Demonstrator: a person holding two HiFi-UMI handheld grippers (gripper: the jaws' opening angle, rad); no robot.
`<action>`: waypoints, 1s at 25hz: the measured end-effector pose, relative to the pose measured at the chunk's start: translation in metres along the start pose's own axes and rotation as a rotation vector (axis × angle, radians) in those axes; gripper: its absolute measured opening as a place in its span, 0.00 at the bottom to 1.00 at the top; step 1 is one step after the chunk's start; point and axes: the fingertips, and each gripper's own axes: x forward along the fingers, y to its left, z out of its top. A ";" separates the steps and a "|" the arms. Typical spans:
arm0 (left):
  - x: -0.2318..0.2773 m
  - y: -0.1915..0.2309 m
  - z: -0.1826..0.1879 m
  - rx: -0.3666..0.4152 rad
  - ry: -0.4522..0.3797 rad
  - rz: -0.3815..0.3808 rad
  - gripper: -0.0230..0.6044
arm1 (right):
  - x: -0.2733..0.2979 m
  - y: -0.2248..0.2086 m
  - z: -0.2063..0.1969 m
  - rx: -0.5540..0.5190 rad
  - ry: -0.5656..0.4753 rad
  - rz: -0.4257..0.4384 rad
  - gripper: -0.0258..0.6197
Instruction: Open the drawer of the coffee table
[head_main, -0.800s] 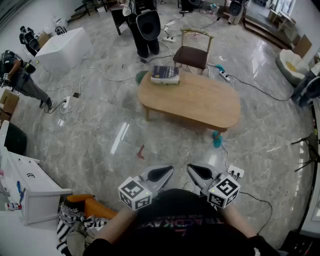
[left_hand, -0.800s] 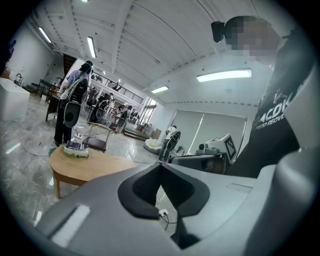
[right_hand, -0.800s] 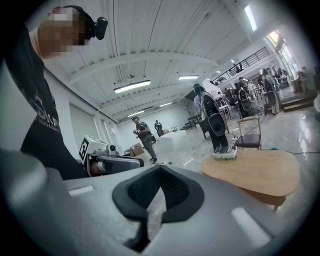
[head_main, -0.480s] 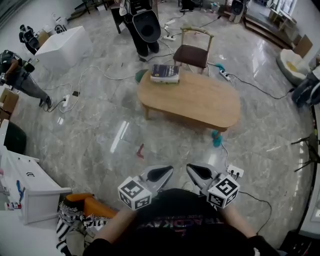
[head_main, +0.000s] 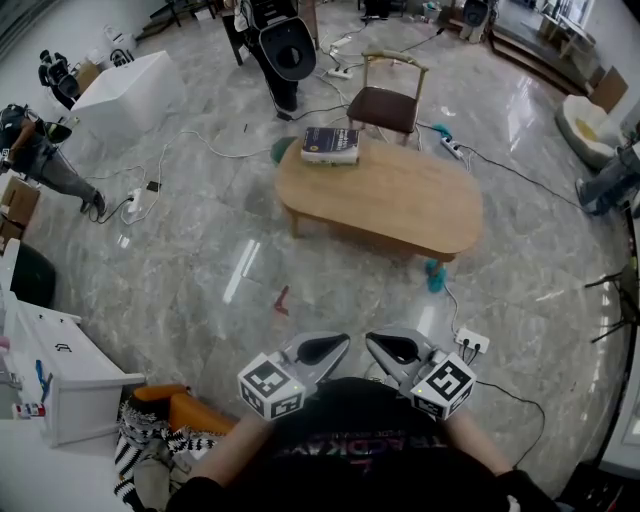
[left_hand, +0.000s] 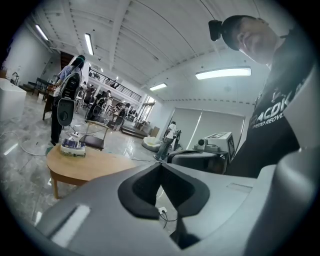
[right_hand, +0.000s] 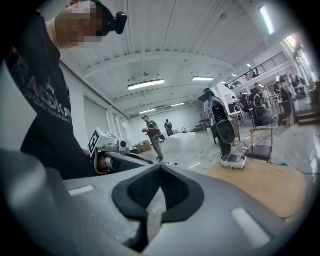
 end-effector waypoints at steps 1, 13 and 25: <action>0.002 -0.003 0.000 0.002 0.002 -0.004 0.05 | -0.001 0.003 0.000 -0.027 0.006 0.019 0.03; 0.020 -0.024 -0.001 -0.014 -0.031 0.066 0.05 | -0.038 -0.015 0.001 -0.006 -0.046 0.043 0.04; 0.003 -0.002 -0.002 -0.004 -0.032 0.171 0.05 | -0.023 -0.038 -0.004 0.007 -0.036 0.048 0.04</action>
